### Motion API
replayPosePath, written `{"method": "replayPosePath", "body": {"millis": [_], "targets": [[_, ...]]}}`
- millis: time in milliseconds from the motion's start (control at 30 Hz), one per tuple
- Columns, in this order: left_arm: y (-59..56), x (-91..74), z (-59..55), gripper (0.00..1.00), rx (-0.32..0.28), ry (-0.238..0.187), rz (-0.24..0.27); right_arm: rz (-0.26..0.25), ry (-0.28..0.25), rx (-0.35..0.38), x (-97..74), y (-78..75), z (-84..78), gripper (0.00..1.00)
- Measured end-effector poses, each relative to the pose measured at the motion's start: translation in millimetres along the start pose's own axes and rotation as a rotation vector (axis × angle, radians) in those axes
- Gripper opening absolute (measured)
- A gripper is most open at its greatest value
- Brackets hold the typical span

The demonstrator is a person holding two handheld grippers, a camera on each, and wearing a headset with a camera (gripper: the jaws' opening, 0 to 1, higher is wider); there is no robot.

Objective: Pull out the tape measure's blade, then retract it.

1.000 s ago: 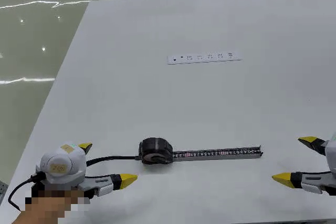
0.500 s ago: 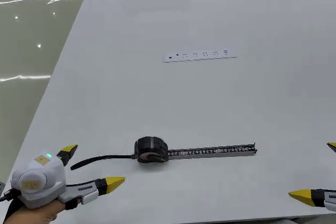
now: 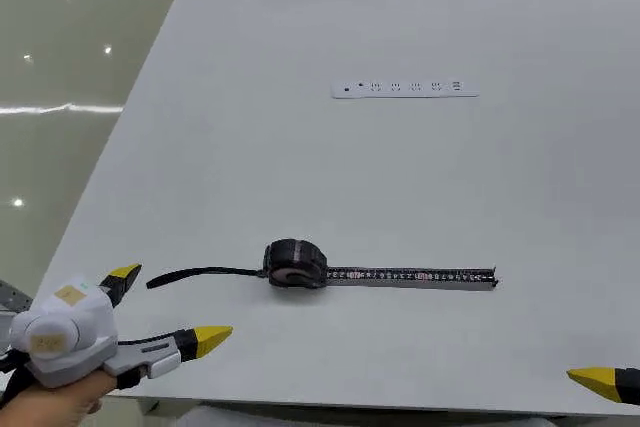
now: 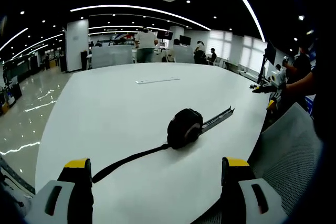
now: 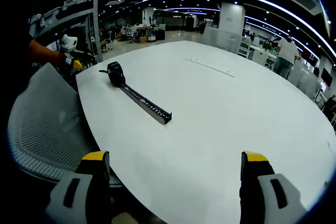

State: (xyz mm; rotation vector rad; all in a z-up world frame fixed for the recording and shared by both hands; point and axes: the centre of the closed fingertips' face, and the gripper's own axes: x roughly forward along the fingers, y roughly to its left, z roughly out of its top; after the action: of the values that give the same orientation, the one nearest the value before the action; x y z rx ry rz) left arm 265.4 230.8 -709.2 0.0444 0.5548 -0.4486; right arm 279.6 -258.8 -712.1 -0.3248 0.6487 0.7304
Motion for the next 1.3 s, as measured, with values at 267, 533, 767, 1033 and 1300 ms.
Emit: {"method": "replayPosePath", "body": {"millis": [267, 533, 767, 1033, 1300], "targets": [[7.9, -2.6, -1.9, 1.00, -0.026, -0.018, 0.015, -0.014, 0.013, -0.004, -12.2, -3.2, -5.3, 1.00], [0.8, 5.4, 11.3, 1.00, -0.013, -0.029, 0.017, 0.002, 0.032, -0.007, -17.8, -2.1, -3.8, 1.00], [-6.9, 12.6, 25.1, 1.00, -0.002, -0.039, 0.041, 0.013, 0.018, -0.029, -18.8, -4.2, 4.2, 1.00], [-30.7, 26.0, 44.5, 1.00, -0.046, -0.056, 0.031, 0.069, 0.019, -0.107, -15.9, -4.0, 15.6, 1.00], [-50.4, 47.9, 63.8, 1.00, -0.062, -0.075, 0.076, 0.112, 0.032, -0.188, -11.3, -7.6, 33.1, 1.00]]}}
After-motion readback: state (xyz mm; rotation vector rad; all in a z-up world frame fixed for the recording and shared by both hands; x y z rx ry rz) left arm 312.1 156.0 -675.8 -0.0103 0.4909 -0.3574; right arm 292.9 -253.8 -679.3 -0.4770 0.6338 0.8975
